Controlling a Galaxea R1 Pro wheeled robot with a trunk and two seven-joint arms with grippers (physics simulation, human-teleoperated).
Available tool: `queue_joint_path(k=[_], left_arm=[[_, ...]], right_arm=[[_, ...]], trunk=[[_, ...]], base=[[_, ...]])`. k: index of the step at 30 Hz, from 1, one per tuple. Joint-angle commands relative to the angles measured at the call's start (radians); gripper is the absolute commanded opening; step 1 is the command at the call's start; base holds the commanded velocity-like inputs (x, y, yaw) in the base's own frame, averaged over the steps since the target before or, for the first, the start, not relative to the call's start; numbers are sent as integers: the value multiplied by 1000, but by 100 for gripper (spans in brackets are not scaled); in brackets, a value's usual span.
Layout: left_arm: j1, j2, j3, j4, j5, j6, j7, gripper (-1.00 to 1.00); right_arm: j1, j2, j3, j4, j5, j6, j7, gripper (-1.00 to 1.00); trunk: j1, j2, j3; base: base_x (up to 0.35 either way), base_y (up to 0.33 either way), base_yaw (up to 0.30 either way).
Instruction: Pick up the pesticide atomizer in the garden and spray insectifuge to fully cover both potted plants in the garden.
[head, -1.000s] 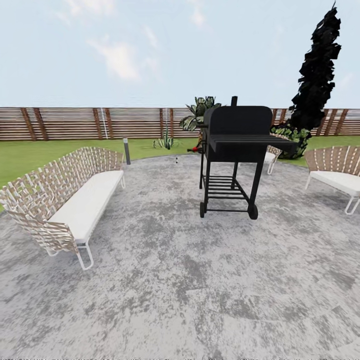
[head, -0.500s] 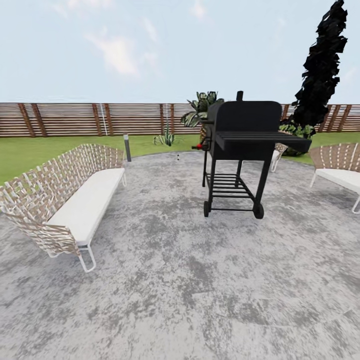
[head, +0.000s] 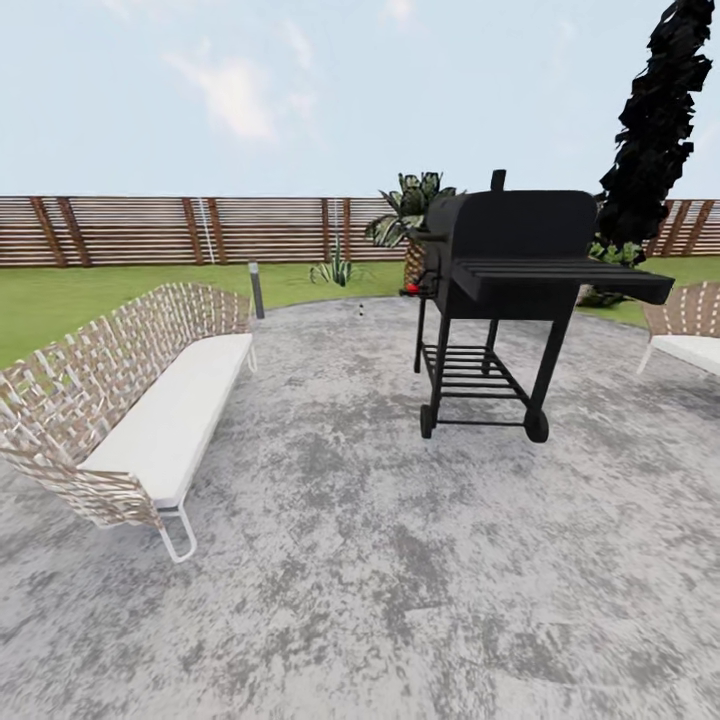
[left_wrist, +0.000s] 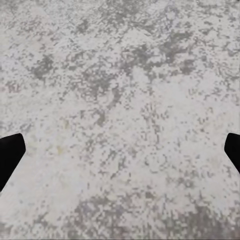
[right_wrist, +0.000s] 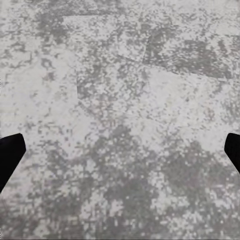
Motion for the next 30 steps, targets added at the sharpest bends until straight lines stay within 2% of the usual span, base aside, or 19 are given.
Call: queue_joint_path(k=[1, 12, 30], left_arm=[[-1, 0, 1, 1, 1, -3, 1, 100], [-1, 2, 1, 1, 1, -2, 2, 100], [-1, 2, 1, 0, 1, -2, 2, 100]], right_arm=[[0, 0, 0, 0, 0, -3, -1, 100], [0, 0, 0, 0, 0, -3, 0, 100], [0, -2, 1, 1, 3, -5, 2, 100]], trunk=[[0, 0, -3], [0, 0, -18], [0, 0, -19]], base=[[330, 53, 0], [337, 10, 0], [339, 4, 0]])
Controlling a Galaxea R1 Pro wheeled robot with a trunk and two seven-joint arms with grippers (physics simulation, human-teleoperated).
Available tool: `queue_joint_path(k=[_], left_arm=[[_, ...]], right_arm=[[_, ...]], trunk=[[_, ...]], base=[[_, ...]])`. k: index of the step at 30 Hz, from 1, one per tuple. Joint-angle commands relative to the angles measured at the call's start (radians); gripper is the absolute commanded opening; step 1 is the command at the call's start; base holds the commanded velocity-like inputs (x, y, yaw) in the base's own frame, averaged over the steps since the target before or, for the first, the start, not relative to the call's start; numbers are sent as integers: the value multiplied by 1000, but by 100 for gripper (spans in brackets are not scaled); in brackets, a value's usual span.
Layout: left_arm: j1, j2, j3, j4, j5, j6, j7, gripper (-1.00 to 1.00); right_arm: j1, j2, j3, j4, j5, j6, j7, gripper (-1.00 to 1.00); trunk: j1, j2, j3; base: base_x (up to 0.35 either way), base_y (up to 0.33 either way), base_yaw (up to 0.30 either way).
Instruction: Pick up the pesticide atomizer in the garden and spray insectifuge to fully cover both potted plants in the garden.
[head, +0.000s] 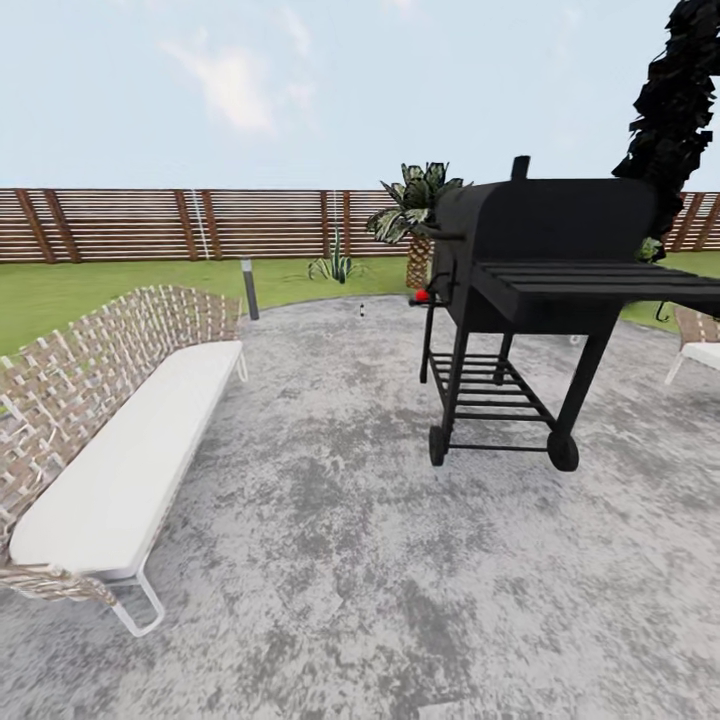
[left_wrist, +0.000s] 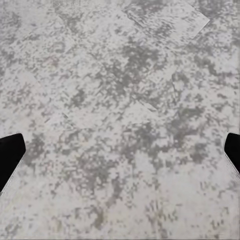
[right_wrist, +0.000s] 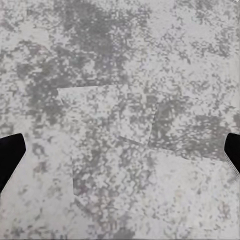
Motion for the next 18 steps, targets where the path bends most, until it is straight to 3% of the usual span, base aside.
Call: queue_joint_path(k=[1, 18], left_arm=[[-1, 0, 1, 1, 1, -3, 1, 100], [-1, 0, 1, 1, 1, -3, 1, 100]], right_arm=[[-1, 0, 0, 1, 0, -3, 0, 100], [-1, 0, -1, -1, -1, -3, 0, 100]], trunk=[[0, 0, -1], [0, 0, -1]], base=[[339, 56, 0], [331, 126, 0]])
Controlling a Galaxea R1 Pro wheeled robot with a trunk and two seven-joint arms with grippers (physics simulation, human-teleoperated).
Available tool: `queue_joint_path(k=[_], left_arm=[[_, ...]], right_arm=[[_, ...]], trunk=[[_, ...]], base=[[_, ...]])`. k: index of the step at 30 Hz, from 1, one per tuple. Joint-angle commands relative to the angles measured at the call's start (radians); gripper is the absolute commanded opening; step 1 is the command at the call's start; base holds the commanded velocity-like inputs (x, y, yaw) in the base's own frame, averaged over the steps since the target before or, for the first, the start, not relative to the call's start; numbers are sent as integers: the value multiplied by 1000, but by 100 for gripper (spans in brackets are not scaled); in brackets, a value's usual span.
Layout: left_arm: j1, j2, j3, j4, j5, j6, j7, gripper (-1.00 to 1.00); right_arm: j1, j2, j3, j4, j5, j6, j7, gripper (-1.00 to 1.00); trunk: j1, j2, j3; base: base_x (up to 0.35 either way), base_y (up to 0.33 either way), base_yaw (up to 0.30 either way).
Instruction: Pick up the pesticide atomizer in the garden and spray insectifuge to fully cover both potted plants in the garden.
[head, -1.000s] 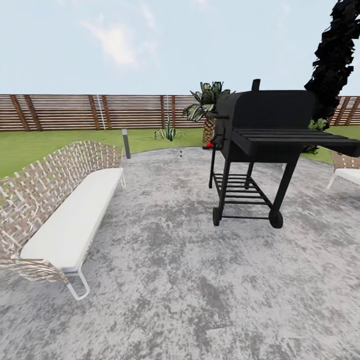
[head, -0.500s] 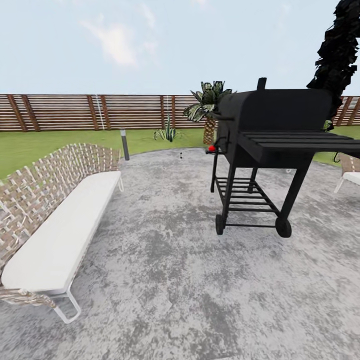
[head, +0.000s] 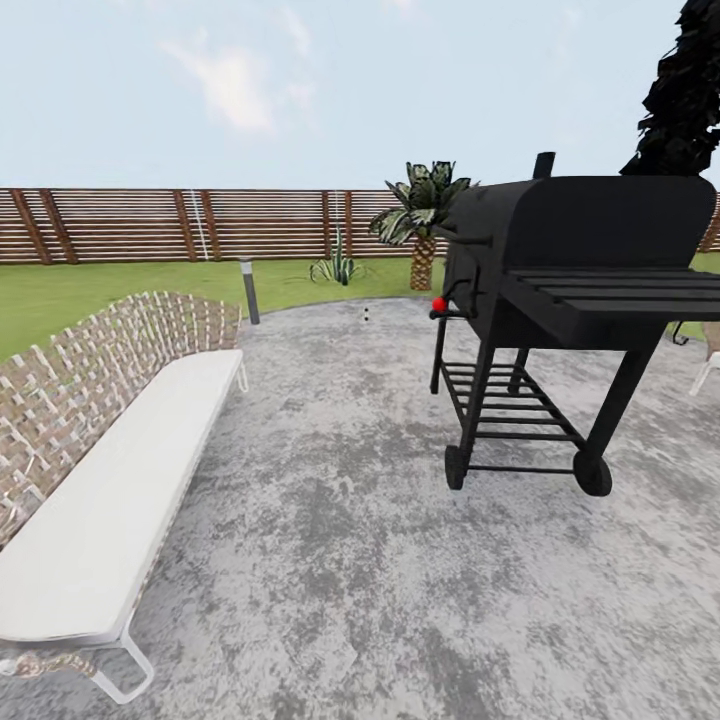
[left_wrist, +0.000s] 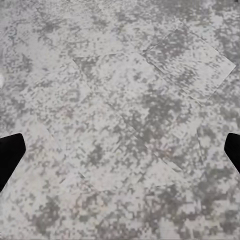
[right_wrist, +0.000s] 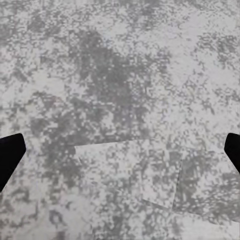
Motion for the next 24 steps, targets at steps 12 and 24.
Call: queue_joint_path(k=[12, 24], left_arm=[[-1, 0, 1, 1, 1, -3, 1, 100], [-1, 0, 1, 1, 1, -3, 1, 100]], right_arm=[[0, 0, -4, 2, -1, -3, -2, 100], [0, 0, -2, 2, 0, -3, -2, 100]], trunk=[[0, 0, -1], [0, 0, -1]], base=[[332, 46, 103], [335, 1, 4]])
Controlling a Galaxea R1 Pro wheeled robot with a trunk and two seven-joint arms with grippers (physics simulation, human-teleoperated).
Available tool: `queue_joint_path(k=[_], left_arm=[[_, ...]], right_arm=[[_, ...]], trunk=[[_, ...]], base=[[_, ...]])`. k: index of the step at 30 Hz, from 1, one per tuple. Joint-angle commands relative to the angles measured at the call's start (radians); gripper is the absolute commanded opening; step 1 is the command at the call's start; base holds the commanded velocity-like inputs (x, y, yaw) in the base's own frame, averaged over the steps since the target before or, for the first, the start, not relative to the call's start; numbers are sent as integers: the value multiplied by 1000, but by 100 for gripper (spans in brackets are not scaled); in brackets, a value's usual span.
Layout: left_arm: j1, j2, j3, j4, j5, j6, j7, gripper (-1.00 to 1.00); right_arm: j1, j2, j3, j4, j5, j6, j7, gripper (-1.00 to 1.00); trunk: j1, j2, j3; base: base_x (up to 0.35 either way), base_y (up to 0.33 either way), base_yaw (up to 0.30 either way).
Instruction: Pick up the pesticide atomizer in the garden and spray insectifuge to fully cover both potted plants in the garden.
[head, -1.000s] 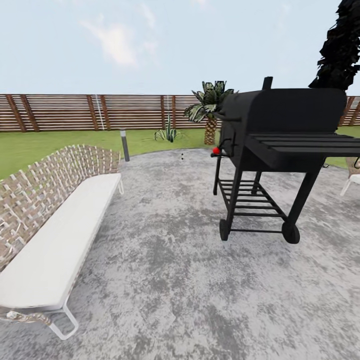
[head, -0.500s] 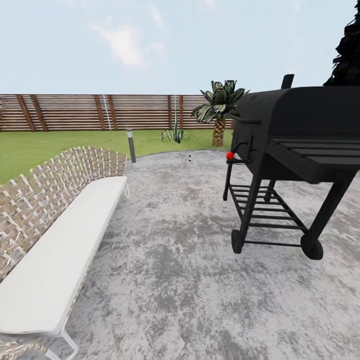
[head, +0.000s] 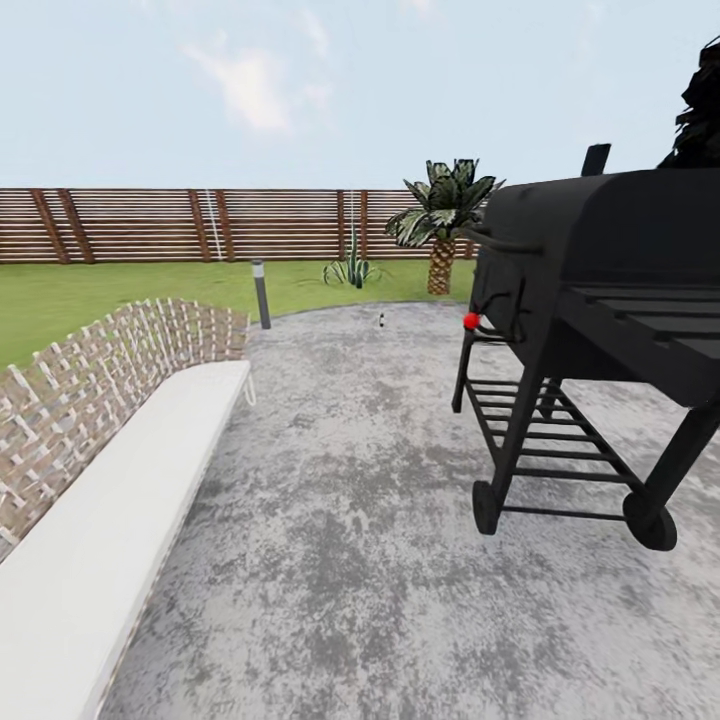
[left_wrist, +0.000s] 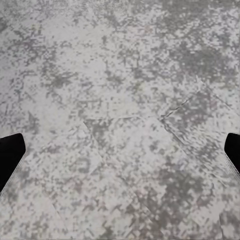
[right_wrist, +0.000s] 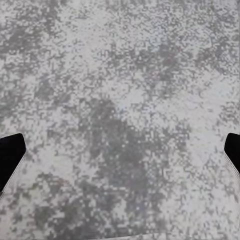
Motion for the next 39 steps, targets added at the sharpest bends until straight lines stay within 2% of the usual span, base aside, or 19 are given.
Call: queue_joint_path(k=[1, 39], left_arm=[[-1, 0, 1, 1, 1, -3, 1, 100], [-1, 0, 2, 1, 1, -3, 1, 100]], right_arm=[[-1, 0, 0, 1, 0, -3, 0, 100], [-1, 0, 2, 1, 1, -3, 0, 100]], trunk=[[0, 0, -1], [0, 0, -1]], base=[[335, 0, 0], [335, 60, 0]])
